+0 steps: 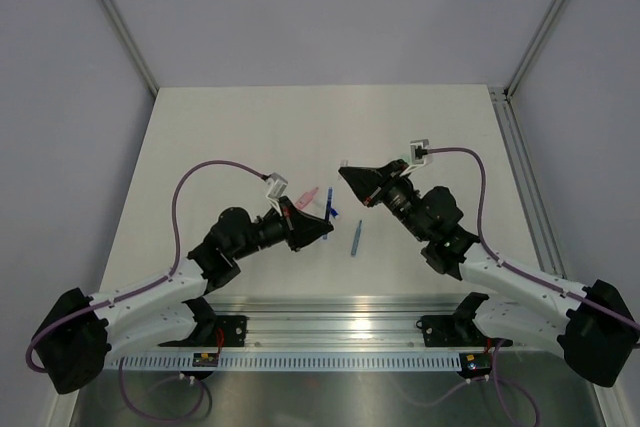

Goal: Insert the pens into the pen caps

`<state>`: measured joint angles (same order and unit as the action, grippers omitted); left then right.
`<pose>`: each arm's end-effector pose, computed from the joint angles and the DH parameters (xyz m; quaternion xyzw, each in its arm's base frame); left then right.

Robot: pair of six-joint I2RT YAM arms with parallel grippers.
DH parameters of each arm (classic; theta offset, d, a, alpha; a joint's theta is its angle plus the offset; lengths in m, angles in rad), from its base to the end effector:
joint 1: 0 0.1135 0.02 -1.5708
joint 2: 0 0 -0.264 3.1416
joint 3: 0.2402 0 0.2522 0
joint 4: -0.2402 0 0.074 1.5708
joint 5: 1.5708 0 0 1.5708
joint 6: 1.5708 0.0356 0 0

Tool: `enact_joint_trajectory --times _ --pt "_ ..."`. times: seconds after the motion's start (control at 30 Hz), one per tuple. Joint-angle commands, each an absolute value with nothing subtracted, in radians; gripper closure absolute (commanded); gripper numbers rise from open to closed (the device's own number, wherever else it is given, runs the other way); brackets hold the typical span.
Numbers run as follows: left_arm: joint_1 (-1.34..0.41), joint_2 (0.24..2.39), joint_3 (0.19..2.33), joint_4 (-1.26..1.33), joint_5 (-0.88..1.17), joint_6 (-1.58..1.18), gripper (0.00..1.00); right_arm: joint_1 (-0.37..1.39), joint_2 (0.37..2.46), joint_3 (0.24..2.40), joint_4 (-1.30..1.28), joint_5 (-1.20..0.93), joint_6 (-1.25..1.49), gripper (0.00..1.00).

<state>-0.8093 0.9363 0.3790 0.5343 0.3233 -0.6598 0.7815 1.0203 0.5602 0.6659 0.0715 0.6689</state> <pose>0.1373 -0.1604 0.2450 0.1649 0.6955 -0.5478 0.4348 0.1688 0.1639 0.3059 -0.0078 0.6309 0.4975 0.5953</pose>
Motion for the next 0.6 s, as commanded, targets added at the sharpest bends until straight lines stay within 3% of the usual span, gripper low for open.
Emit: enact_joint_trajectory --times 0.0,0.57 --pt "-0.813 0.928 0.37 0.646 0.353 -0.64 1.0 0.825 1.023 0.609 0.696 0.147 0.64 1.0" --pt "-0.813 0.893 0.35 0.627 0.351 -0.63 1.0 0.879 1.092 0.632 0.695 0.164 0.634 1.0"
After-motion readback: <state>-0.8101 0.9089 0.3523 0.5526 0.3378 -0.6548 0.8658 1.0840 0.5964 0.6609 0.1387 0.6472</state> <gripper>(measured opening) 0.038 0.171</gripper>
